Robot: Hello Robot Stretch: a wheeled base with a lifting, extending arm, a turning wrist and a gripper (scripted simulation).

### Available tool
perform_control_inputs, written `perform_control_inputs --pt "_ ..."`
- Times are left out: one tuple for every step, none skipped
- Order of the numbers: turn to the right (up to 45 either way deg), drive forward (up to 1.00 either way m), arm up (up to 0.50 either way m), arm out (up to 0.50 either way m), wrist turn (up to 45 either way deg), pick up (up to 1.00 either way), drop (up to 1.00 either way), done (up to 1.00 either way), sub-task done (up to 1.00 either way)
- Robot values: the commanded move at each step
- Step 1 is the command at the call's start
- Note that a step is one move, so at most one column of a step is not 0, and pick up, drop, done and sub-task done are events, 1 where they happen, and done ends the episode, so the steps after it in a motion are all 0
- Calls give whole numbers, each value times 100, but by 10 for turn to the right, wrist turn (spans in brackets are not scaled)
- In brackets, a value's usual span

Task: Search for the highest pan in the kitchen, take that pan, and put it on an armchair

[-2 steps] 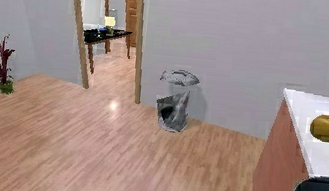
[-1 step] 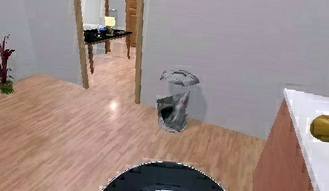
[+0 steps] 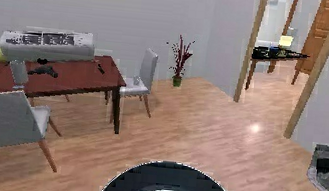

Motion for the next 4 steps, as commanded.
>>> perform_control_inputs --pt "-210 0 0 0 0 0 0 0 0" --pt "0 10 0 0 0 0 0 0 0" --pt "450 0 0 0 0 0 0 0 0" --pt "30 0 0 0 0 0 0 0 0"
